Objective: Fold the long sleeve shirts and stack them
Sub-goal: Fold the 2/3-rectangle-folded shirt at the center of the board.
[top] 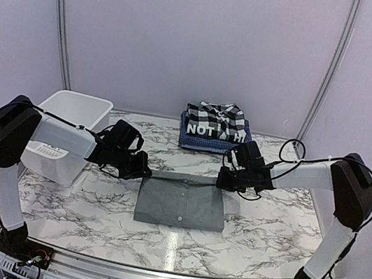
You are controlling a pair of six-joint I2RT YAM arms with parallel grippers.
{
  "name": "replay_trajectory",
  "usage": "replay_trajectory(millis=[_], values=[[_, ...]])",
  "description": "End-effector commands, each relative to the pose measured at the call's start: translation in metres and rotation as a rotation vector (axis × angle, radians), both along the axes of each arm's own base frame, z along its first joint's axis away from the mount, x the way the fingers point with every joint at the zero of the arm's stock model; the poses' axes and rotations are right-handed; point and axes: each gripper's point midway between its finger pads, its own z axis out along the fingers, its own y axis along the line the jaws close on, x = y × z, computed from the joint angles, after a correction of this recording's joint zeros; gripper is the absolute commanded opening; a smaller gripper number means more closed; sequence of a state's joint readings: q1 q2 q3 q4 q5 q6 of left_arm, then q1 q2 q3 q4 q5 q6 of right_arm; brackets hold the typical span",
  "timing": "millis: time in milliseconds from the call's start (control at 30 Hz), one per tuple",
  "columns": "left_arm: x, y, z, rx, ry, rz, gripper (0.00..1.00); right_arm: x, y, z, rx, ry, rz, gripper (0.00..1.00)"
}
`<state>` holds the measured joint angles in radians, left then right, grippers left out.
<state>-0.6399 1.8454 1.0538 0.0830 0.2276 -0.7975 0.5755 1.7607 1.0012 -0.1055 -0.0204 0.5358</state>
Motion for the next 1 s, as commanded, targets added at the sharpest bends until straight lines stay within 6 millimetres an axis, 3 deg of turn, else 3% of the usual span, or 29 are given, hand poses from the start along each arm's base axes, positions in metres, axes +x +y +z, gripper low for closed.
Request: replay_trajectory(millis=[0,300,433,567,733,800,867,967], values=[[0.005,0.017,-0.015,0.073,0.026,0.019,0.00,0.024,-0.001,-0.002,-0.015,-0.028,0.000,0.00],[0.001,0.027,0.015,0.058,-0.041,0.041,0.00,0.022,-0.004,0.028,0.000,-0.056,-0.014,0.00],[-0.004,0.040,0.019,0.084,-0.061,0.068,0.00,0.026,-0.002,0.039,0.006,-0.076,-0.012,0.00],[-0.003,0.055,0.011,0.120,-0.060,0.099,0.00,0.037,0.004,0.033,-0.001,-0.086,-0.002,0.00],[0.012,0.064,0.001,0.169,-0.070,0.122,0.00,0.055,0.015,0.020,-0.016,-0.080,0.019,0.01],[0.021,0.065,0.005,0.177,-0.089,0.131,0.00,0.059,0.019,0.021,-0.015,-0.082,0.032,0.09],[0.023,0.071,0.007,0.211,-0.088,0.139,0.22,0.062,0.021,0.028,-0.018,-0.096,0.046,0.19],[0.026,0.073,0.020,0.226,-0.108,0.135,0.37,0.063,0.022,0.042,-0.039,-0.119,0.062,0.36]])
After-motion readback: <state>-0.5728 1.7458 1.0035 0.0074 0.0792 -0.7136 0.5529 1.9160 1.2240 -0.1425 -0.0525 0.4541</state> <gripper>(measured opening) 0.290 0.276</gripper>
